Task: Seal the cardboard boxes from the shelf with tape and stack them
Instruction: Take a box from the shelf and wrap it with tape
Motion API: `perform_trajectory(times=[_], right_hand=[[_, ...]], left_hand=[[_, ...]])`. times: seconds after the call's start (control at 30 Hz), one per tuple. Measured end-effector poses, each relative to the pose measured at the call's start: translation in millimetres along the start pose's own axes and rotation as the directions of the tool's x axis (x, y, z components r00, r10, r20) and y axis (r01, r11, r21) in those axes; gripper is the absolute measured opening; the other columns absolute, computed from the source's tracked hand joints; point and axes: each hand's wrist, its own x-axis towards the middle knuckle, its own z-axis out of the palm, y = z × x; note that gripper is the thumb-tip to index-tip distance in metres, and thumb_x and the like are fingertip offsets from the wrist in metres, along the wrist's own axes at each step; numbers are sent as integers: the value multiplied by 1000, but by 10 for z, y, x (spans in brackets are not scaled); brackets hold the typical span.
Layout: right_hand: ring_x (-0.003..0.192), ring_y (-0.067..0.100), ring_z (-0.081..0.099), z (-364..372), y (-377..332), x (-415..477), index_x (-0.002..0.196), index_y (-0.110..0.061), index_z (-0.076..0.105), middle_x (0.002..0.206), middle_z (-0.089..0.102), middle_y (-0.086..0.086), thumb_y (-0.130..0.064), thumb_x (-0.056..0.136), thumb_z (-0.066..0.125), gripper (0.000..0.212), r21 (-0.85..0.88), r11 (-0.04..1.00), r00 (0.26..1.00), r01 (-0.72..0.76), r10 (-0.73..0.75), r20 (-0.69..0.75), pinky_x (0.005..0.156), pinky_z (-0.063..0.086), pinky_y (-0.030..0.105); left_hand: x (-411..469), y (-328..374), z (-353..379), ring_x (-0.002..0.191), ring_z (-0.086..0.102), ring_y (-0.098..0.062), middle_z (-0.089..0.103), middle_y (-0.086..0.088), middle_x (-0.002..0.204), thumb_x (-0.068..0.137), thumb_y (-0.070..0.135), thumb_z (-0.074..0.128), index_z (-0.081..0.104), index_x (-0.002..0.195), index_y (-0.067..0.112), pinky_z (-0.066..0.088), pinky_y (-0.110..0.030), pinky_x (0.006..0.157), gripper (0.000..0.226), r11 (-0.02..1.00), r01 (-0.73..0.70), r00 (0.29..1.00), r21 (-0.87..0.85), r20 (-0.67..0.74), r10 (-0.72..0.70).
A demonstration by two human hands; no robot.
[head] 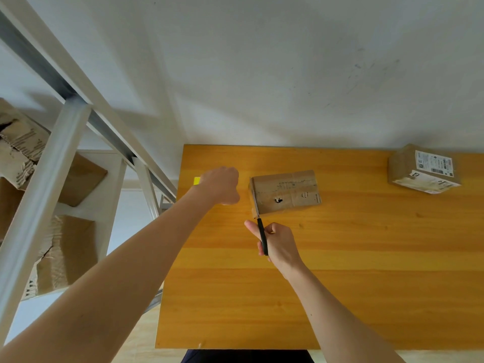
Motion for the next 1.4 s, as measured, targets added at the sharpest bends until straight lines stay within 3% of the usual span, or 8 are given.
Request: perform_trajectory(times=[0.13,0.3,0.53,0.77,0.97,1.1,1.27,1.4], right_hand=[[43,15,50,-44,46,4,69,-11,42,64,50,19,-53,77,76,55,-23,1000,1000,-19,19,7,41,35,17],[44,18,48,-60,156,15,60,-13,39,51,46,5,-56,79,72,58,-216,975,998,-58,57,-10,51,39,29],[78,22,65,-94,273,17,106,-13,47,91,66,1,-46,93,59,37,-745,667,991,-16,-90,-102,48,39,26],[118,17,52,-93,381,12,130,-15,43,127,52,0,-34,99,52,38,-825,565,988,-14,-121,-99,72,46,27],[117,18,54,-99,428,-19,130,-15,48,129,53,1,-19,99,52,32,-856,517,990,26,-133,-51,78,51,29],[99,19,64,-113,342,-57,127,-16,50,112,65,2,-22,102,45,26,-879,468,984,95,-181,11,64,47,27],[82,15,64,-28,-29,-191,108,-13,62,91,68,-2,-38,101,47,29,-600,723,843,342,-518,-143,63,49,30],[90,8,64,56,-463,-176,105,-12,67,95,70,0,-30,93,63,22,-77,934,914,349,-358,-193,76,51,24]], left_hand=[[-18,-160,2,93,60,-25,64,-5,103,79,12,59,61,110,11,54,-34,73,31,998,63,998,-18,-1,-63],[18,-121,37,82,57,-19,61,2,90,81,20,58,63,102,17,51,-30,65,22,983,72,993,-167,-83,-87],[0,-202,88,69,49,-7,51,10,80,79,17,58,60,99,21,39,-22,53,21,921,72,994,-383,-52,-100],[-150,-240,58,81,56,-15,61,-6,100,88,8,57,61,87,29,45,-25,64,21,735,142,988,-663,139,-66],[-319,-208,-9,90,63,-26,62,-6,103,89,10,62,62,89,30,51,-30,68,19,686,131,988,-715,148,-35],[-402,-177,-82,90,65,-27,63,-9,104,88,10,64,62,90,28,52,-33,73,18,685,110,989,-720,150,-2],[-451,-125,-180,91,63,-24,62,-8,105,87,12,66,63,96,26,50,-31,74,16,702,45,982,-710,162,100],[-448,-24,-217,103,59,-22,62,-3,113,88,15,66,64,102,23,47,-37,91,16,719,-45,967,-693,150,205]])
